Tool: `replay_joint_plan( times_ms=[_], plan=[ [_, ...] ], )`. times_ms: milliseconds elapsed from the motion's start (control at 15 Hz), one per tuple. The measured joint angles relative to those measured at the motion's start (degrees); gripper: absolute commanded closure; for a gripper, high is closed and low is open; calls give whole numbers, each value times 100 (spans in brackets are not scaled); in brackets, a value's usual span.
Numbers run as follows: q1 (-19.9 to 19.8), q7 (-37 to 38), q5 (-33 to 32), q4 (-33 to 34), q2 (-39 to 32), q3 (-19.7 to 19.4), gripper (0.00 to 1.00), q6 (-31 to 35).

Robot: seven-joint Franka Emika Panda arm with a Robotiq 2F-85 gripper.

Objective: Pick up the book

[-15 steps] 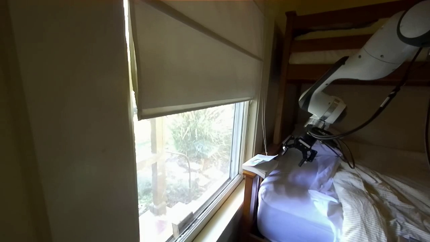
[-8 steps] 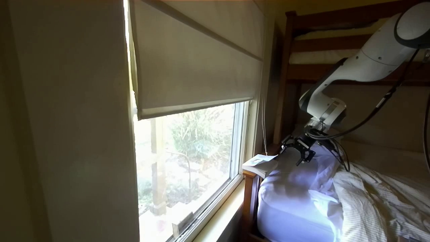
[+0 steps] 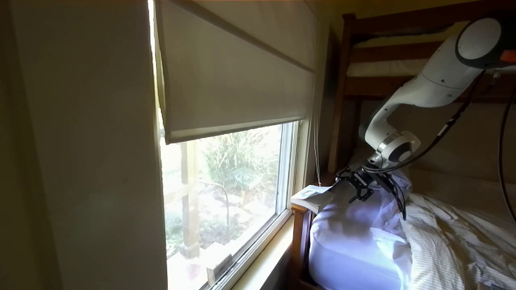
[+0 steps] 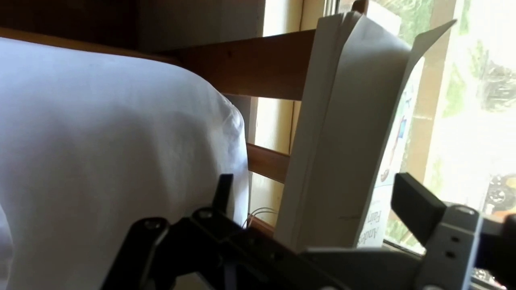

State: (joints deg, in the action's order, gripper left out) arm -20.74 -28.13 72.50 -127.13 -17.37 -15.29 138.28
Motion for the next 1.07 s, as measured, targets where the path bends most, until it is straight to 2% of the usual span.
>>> replay_joint_plan(
  times_ms=[400, 867, 1067],
  plan=[
    [0, -414, 846, 173, -405, 15, 0, 74],
    [14, -416, 975, 297, -558, 13, 0, 74],
    [14, -513, 1324, 349, -598, 23, 0, 74]
  ],
)
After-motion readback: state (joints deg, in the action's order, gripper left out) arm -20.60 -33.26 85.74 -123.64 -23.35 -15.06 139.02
